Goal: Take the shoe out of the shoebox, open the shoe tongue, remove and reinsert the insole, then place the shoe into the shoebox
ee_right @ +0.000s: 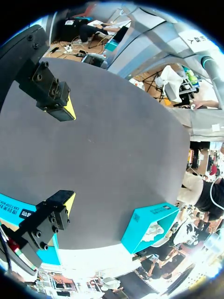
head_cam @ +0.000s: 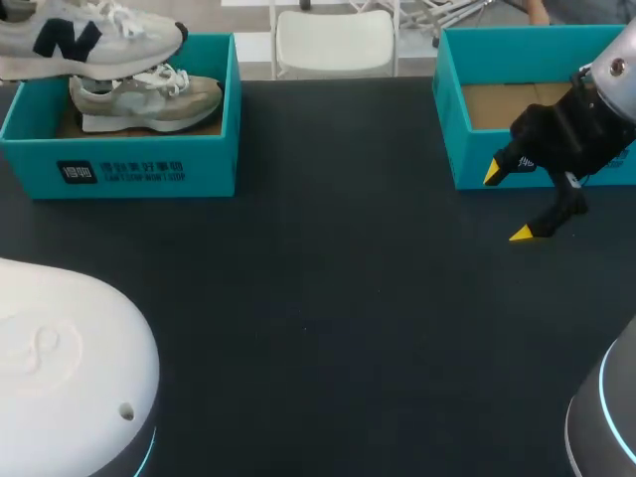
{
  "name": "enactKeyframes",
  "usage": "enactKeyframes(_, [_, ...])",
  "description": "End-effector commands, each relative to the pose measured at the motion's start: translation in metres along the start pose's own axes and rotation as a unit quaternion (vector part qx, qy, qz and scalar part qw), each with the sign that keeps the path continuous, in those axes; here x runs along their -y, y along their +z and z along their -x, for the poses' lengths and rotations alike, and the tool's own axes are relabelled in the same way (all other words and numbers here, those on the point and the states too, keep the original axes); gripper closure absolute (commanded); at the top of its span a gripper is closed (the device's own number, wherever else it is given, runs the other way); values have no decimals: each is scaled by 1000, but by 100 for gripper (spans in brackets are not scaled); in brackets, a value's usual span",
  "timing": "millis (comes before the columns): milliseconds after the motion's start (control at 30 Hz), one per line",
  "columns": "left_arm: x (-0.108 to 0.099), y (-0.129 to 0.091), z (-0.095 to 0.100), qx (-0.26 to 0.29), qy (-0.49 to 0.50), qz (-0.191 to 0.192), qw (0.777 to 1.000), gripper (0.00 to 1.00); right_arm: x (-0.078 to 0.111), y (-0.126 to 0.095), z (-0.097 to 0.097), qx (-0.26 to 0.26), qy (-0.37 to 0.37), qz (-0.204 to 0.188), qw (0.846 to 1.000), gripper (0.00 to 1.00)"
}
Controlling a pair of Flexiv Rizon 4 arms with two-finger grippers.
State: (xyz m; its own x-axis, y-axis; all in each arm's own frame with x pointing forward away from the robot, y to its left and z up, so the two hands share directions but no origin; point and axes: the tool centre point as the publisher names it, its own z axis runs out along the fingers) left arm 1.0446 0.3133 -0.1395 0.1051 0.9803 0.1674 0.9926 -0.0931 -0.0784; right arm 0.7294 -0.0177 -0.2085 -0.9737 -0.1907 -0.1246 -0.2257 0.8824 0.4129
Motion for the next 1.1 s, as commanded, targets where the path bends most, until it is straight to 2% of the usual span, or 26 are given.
enactKeyframes(33, [1,-2,0,0,1,1,1000,100,0,1,1,0,0,-1,1000,0])
enactKeyframes(400, [1,-2,0,0,1,1,1000,100,0,1,1,0,0,-1,1000,0])
enactKeyframes(567, [48,-13,11,30,-33,42,998,100,0,1,1,0,0,-1,1000,0])
enactKeyframes(667, [70,-18,21,39,-64,42,996,100,0,1,1,0,0,-1,1000,0])
enactKeyframes(833, [98,-19,38,22,-120,51,991,100,0,1,1,0,0,-1,1000,0])
enactKeyframes(933, [115,-21,50,1,-163,74,984,100,0,1,1,0,0,-1,1000,0])
enactKeyframes(1100, [141,-23,74,0,-166,81,983,100,0,1,1,0,0,-1,1000,0])
